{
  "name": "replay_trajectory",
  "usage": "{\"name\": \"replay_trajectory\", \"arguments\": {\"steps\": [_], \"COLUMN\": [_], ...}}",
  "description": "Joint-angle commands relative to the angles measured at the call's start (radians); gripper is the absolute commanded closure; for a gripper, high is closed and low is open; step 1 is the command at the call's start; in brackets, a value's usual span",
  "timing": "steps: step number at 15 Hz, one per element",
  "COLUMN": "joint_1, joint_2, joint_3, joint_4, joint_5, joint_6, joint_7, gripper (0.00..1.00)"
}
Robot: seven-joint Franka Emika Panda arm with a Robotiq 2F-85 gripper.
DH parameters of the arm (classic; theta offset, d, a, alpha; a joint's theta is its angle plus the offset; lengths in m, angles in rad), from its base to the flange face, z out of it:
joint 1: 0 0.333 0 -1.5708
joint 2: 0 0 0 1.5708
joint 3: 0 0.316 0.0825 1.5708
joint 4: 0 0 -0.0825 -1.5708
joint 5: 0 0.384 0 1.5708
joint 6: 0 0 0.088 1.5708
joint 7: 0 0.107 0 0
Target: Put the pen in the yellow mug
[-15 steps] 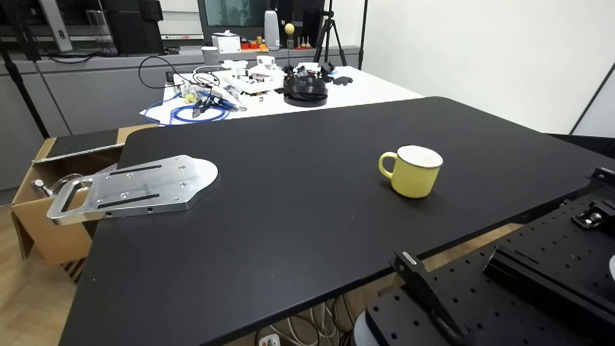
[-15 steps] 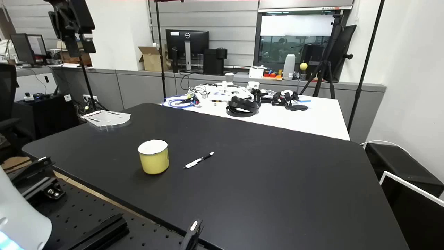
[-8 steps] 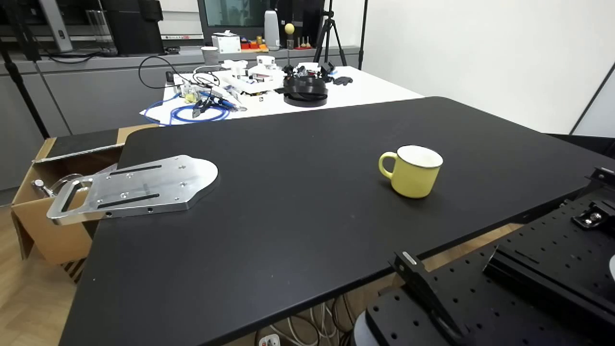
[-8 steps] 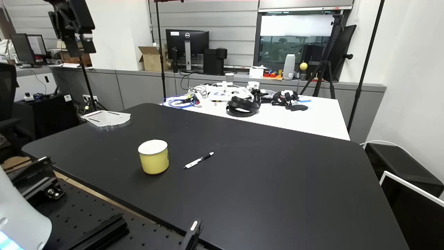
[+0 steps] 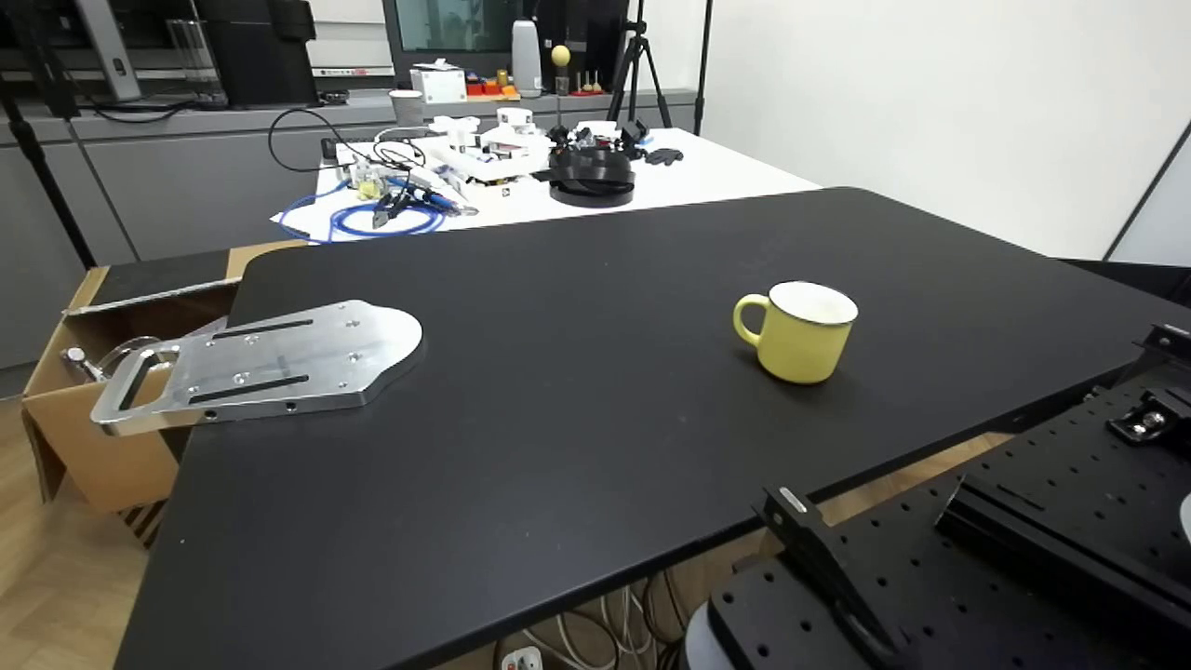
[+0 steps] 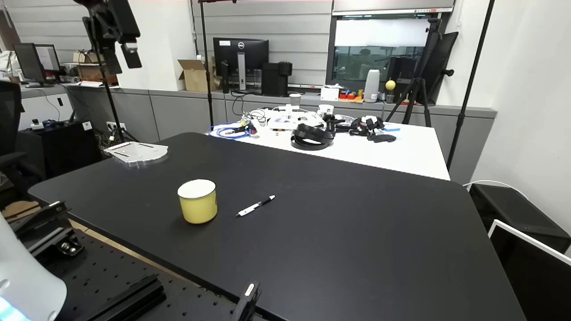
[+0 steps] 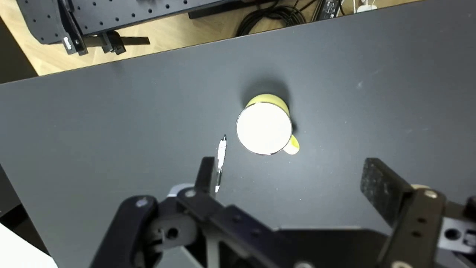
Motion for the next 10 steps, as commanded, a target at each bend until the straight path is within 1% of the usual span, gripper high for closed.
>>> {"name": "replay_trajectory", "arguments": {"steps": [1, 6, 10], "joint_1": [-0.058, -0.158, -0.18], "joint_2": [0.066, 0.222, 0.374], "joint_3": [-0.067, -0.167, -0.239], "joint_4": [0.023, 0.059, 0.096], "joint_5": [-0.047, -0.095, -0.08], "joint_6": [0.07, 0.241, 0.396], "joint_7": [-0.035, -0.076, -0.146], "gripper": [0.0, 0.0, 0.0]}}
